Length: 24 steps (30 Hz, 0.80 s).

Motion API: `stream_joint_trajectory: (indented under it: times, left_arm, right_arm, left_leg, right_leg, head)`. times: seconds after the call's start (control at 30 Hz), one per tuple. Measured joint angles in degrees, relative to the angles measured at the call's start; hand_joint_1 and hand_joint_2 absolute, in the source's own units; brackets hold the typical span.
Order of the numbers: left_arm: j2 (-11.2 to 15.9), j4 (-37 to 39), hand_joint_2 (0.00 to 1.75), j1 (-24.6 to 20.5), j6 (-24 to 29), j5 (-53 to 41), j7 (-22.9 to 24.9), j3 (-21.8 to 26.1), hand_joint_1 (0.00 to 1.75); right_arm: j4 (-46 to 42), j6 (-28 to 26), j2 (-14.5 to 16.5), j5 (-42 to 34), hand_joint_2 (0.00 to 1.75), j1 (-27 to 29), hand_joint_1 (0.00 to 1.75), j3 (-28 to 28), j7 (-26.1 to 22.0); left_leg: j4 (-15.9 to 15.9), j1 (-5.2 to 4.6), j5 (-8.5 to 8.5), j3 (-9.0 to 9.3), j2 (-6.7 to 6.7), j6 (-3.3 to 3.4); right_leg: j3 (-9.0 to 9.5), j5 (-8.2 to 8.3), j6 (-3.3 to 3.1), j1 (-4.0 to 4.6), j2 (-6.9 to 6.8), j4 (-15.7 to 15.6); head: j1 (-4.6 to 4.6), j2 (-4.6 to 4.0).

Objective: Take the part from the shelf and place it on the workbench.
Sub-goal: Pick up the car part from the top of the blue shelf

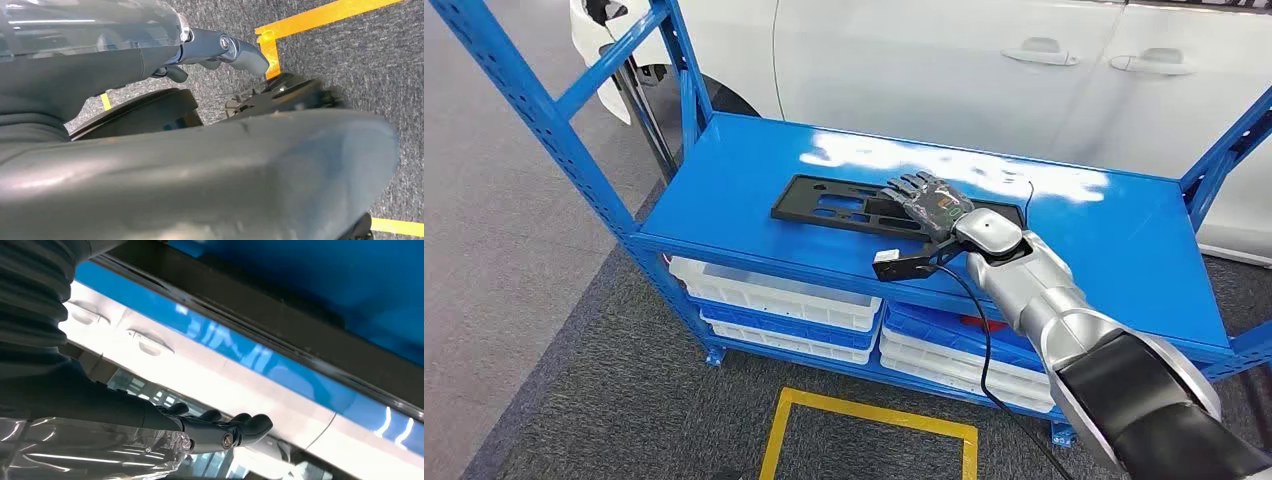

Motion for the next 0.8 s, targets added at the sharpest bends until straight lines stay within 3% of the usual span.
stream_joint_trajectory:
  times: [0.07,0.13,0.17,0.27,0.33,0.37,0.43,0.47,0.5,0.53,0.57,0.6,0.67,0.73,0.8]
  left_arm:
    - [0.01,0.0,0.0,-0.06,0.0,0.02,-0.08,0.0,0.0]
    - [0.0,0.0,0.0,-0.14,0.0,0.11,-0.25,0.01,0.0]
    - [-0.01,0.0,0.0,-0.16,0.0,0.2,-0.34,0.02,0.0]
    - [-0.03,0.0,0.0,-0.06,0.03,0.46,-0.61,0.1,0.0]
    - [-0.03,-0.01,0.0,-0.11,0.04,0.54,-0.77,0.15,0.0]
    - [-0.03,-0.01,0.0,-0.14,0.04,0.55,-0.86,0.17,0.0]
    - [-0.03,-0.01,0.0,-0.07,0.04,0.55,-0.96,0.21,0.0]
    - [-0.03,0.0,0.0,0.02,0.04,0.54,-0.98,0.22,0.0]
    - [-0.02,0.0,0.0,0.11,0.04,0.54,-0.98,0.24,0.0]
    - [-0.02,0.0,0.0,0.17,0.04,0.53,-0.98,0.26,0.0]
    - [-0.02,0.0,0.0,0.19,0.03,0.51,-0.98,0.27,0.0]
    - [-0.02,-0.01,0.0,0.18,0.0,0.48,-0.98,0.27,0.0]
    - [-0.03,-0.02,0.0,0.14,-0.09,0.4,-0.98,0.27,0.0]
    - [-0.04,-0.01,0.0,0.13,-0.19,0.36,-0.98,0.27,0.0]
    - [-0.04,-0.01,0.0,0.08,-0.25,0.35,-0.99,0.27,0.0]
  right_arm:
    - [-0.04,0.02,0.0,0.01,1.75,-0.13,0.0,0.05,-0.07]
    - [-0.11,-0.09,-0.06,0.18,1.75,-0.42,0.0,0.12,0.11]
    - [-0.13,-0.16,-0.1,0.45,1.75,-0.52,0.0,0.18,0.53]
    - [0.11,0.19,-0.17,2.53,1.75,-0.59,0.0,1.11,3.42]
    - [0.6,1.12,-0.02,4.0,1.75,-0.58,0.02,2.07,5.68]
    - [0.95,1.62,0.18,4.38,1.75,-0.56,0.24,2.43,6.55]
    - [1.79,2.32,0.81,4.68,1.75,-0.29,0.85,2.89,7.59]
    - [2.23,2.5,1.08,4.72,1.75,-0.03,1.18,3.0,7.88]
    - [2.6,2.59,1.3,4.79,1.75,0.25,1.31,3.06,8.04]
    - [2.9,2.62,1.46,4.88,1.75,0.44,1.35,3.1,8.17]
    - [3.1,2.62,1.54,4.96,1.75,0.5,1.37,3.13,8.23]
    - [3.23,2.62,1.6,5.05,1.75,0.43,1.39,3.14,8.29]
    - [3.36,2.64,1.75,5.21,1.75,0.11,1.43,3.16,8.4]
    - [3.46,2.73,1.91,5.37,1.75,-0.1,1.51,3.2,8.46]
    - [3.56,2.81,1.95,5.48,1.75,-0.26,1.58,3.31,8.44]
  left_leg:
    - [-4.73,0.07,2.57,2.21,0.01,0.06]
    - [-12.97,0.13,6.05,6.06,-0.1,0.37]
    - [-15.44,0.1,6.82,7.21,-0.18,0.64]
    - [-16.82,-0.15,7.19,7.73,-0.33,1.76]
    - [-17.2,-0.11,7.54,7.85,-0.36,2.44]
    - [-17.36,-0.04,7.67,7.91,-0.34,2.69]
    - [-17.38,-0.13,7.69,7.86,-0.3,2.93]
    - [-17.37,-0.19,7.68,7.85,-0.29,2.99]
    - [-17.34,-0.26,7.66,7.85,-0.29,3.01]
    - [-17.31,-0.32,7.64,7.87,-0.29,3.02]
    - [-17.25,-0.37,7.6,7.92,-0.3,3.0]
    - [-17.18,-0.41,7.53,7.99,-0.29,2.95]
    - [-17.07,-0.53,7.39,8.0,-0.23,2.67]
    - [-17.08,-0.53,7.37,7.94,-0.14,2.2]
    - [-16.97,-0.46,7.21,7.95,-0.08,1.65]
  right_leg:
    - [0.05,-0.1,0.12,-0.03,0.04,0.13]
    - [0.03,-0.35,0.52,0.04,0.16,0.47]
    - [-0.02,-0.45,0.79,0.1,0.21,0.61]
    - [-0.19,-0.52,1.78,0.06,0.27,0.66]
    - [-0.78,-1.72,2.36,-0.14,0.33,2.08]
    - [-1.76,-3.17,2.56,-0.23,0.38,4.4]
    - [-5.08,-6.81,2.78,-0.35,0.47,11.99]
    - [-6.67,-7.96,2.84,-0.4,0.49,15.37]
    - [-7.52,-8.11,2.82,-0.42,0.49,17.05]
    - [-7.3,-7.19,2.71,-0.42,0.49,16.48]
    - [-5.99,-5.38,2.49,-0.4,0.48,13.65]
    - [-4.0,-3.32,2.18,-0.31,0.43,9.47]
    - [-0.65,-1.05,1.58,0.16,0.27,2.6]
    - [0.23,-1.04,1.25,0.59,0.27,0.7]
    - [0.41,-0.79,0.82,0.44,0.33,0.27]
  head:
    - [0.0,0.0]
    - [0.01,0.0]
    - [0.01,0.0]
    - [0.01,0.0]
    - [0.02,0.0]
    - [0.02,-0.01]
    - [0.02,-0.01]
    - [0.02,-0.01]
    - [0.02,0.0]
    - [0.02,0.0]
    - [0.02,0.0]
    - [0.02,0.0]
    - [0.02,0.0]
    - [0.02,0.0]
    - [0.02,0.0]
